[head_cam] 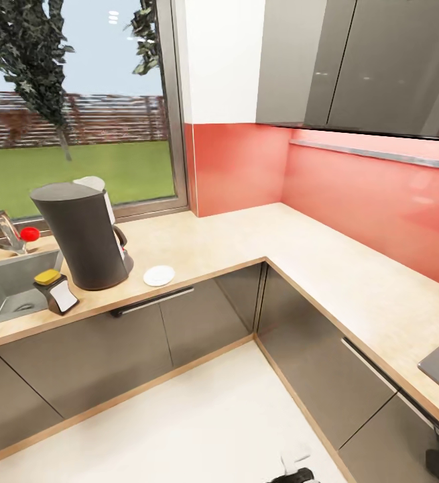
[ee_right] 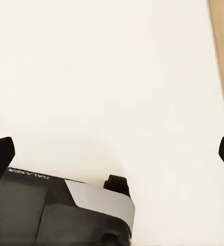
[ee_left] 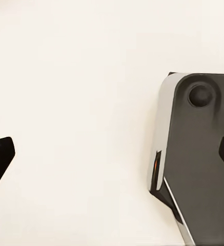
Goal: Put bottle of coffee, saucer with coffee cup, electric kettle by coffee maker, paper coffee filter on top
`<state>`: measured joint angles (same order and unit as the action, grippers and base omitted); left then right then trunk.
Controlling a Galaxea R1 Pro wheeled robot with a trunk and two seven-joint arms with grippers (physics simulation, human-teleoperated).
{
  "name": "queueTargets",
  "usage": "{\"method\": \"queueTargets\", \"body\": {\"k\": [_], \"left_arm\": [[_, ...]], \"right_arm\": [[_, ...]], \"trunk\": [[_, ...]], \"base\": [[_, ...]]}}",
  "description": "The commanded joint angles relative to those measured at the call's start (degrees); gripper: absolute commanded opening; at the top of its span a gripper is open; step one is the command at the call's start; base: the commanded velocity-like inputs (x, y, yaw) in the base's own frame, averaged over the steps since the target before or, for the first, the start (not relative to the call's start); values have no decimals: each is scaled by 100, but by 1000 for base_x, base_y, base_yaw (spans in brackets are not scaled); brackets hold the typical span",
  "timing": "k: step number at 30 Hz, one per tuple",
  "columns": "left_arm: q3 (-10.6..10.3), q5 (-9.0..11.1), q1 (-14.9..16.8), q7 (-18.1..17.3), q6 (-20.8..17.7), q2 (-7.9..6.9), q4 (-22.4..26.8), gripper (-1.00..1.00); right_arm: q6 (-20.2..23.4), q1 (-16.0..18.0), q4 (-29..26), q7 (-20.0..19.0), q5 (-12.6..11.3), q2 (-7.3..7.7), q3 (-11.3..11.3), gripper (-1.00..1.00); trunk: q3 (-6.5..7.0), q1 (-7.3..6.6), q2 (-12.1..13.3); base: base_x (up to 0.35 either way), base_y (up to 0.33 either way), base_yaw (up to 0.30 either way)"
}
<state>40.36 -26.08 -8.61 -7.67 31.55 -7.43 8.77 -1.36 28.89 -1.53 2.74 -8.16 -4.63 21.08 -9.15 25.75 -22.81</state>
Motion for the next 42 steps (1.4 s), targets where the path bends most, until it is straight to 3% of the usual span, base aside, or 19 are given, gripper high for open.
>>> {"method": "queueTargets", "body": {"k": [1,7,10,11,17,23,35,42], "left_arm": [[45,-56,0,-42,5,0,6,100],[34,-161,0,-33,-66,-17,-17,100],[33,-168,0,-25,-166,-55,-274,100],[33,-169,0,14,-488,-65,-343,100],[50,-173,0,765,-956,-14,-378,100],[59,-171,0,1047,-1006,55,-384,100],[59,-186,0,1075,-997,282,-368,100],[76,-173,17,1086,-1001,319,-359,100]], "right_arm": [[-14,-32,8,17,-18,-3,48,100],[-16,-106,12,46,46,-3,38,100],[-10,-206,12,51,50,-3,37,100],[-17,-251,12,50,51,0,32,100],[-14,-268,12,31,51,10,27,100],[-12,-270,12,18,51,42,20,100],[-19,-275,16,40,59,84,19,100],[-30,-347,13,51,60,77,19,100]], "trunk": [[-10,3,-11],[-10,3,-11],[-10,3,-11],[-10,3,-11],[-10,3,-11],[-16,3,-11],[-35,3,-11],[-27,3,-11]], "base": [[0,0,0],[0,0,0],[0,0,0],[0,0,0],[0,0,34],[0,0,234],[0,0,272],[0,0,273]]}}
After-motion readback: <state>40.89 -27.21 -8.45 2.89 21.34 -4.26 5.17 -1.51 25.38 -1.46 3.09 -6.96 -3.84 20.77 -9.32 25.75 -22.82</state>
